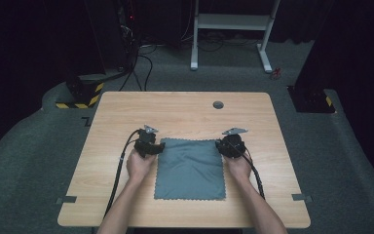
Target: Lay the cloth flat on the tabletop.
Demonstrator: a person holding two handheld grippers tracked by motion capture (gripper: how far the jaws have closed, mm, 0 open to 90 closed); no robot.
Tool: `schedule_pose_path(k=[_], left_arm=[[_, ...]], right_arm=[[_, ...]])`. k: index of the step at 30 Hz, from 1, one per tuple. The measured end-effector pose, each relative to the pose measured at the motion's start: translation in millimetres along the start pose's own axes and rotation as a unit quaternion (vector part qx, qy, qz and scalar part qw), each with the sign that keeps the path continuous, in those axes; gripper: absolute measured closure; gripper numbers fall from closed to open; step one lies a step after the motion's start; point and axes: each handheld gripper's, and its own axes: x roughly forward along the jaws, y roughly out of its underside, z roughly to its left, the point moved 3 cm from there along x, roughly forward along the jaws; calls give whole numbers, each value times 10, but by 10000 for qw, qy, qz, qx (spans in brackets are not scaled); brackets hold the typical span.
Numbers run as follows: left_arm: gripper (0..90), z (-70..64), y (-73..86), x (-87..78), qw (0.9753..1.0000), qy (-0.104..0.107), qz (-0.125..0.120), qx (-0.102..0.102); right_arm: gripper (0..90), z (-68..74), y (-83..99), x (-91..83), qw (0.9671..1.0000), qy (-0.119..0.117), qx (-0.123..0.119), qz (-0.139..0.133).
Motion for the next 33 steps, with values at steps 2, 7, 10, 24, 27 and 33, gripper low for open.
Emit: schedule_pose_path(k=[2, 7, 10, 24, 27, 33], left_arm=[[501, 4, -17, 23, 10000, -8, -35, -53], [526, -8, -60, 54, 9999, -102, 4, -16], [616, -19, -69, 57, 10000, -5, -16, 84], [900, -26, -167, 32, 9994, 54, -335, 31], [899, -21, -190, 58, 9994, -116, -270, 197], [892, -14, -196, 189, 9994, -251, -145, 204]], right_arm=[[696, 4, -30, 35, 10000, 69, 52, -31], [680, -28, -4, 127, 9998, 201, 76, 11], [740, -50, -13, 135, 9997, 224, 82, 7], [899, -30, -141, 132, 9991, 327, -253, 26], [899, -40, -221, 148, 9986, 428, -286, 87], [895, -26, -279, 287, 9959, 674, -491, 339]])
